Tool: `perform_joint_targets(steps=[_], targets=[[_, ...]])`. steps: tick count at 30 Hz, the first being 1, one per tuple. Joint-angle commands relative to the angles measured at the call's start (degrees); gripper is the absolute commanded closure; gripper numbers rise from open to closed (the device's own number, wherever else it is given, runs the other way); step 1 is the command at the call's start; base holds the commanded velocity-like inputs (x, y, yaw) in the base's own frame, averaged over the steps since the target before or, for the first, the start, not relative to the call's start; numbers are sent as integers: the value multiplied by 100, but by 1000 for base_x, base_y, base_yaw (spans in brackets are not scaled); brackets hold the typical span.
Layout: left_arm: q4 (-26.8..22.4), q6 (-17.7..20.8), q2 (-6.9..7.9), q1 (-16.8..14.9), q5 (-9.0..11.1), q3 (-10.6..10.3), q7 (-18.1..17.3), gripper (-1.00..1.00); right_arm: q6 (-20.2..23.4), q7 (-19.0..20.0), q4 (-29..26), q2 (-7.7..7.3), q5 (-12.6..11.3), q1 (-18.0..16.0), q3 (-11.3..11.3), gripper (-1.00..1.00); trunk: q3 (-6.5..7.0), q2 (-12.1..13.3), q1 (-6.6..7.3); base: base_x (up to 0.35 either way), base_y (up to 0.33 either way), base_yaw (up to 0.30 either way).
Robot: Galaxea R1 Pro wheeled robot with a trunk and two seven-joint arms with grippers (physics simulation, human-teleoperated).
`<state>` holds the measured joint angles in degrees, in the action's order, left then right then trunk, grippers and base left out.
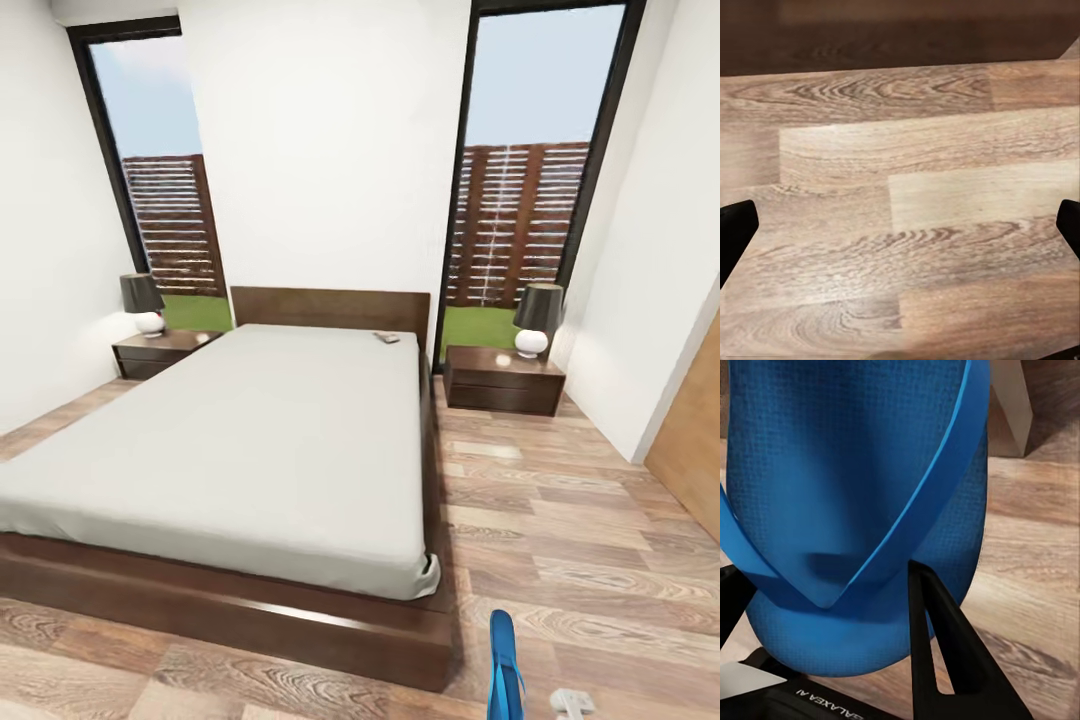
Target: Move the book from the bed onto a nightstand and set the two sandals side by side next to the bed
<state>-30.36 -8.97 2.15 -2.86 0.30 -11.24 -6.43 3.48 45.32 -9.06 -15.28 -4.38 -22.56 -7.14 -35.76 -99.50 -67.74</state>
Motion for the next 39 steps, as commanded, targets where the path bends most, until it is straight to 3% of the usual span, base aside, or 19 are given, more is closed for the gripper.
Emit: perform_joint_targets(steps=[1, 8, 39], targets=[[3, -19, 5, -6, 2, -23, 1, -100, 38, 21, 1, -1, -50, -2, -7, 100, -7, -3, 1, 0, 0, 56], [3, -21, 5, -4, 3, -25, 1, -100, 38, 24, 1, -1, -48, -3, -7, 100, -9, -3, 1, 0, 0, 113], [3, -23, 5, -5, 3, -27, 1, -100, 38, 21, 1, -1, -49, -3, -7, 100, -9, -3, 1, 0, 0, 289]])
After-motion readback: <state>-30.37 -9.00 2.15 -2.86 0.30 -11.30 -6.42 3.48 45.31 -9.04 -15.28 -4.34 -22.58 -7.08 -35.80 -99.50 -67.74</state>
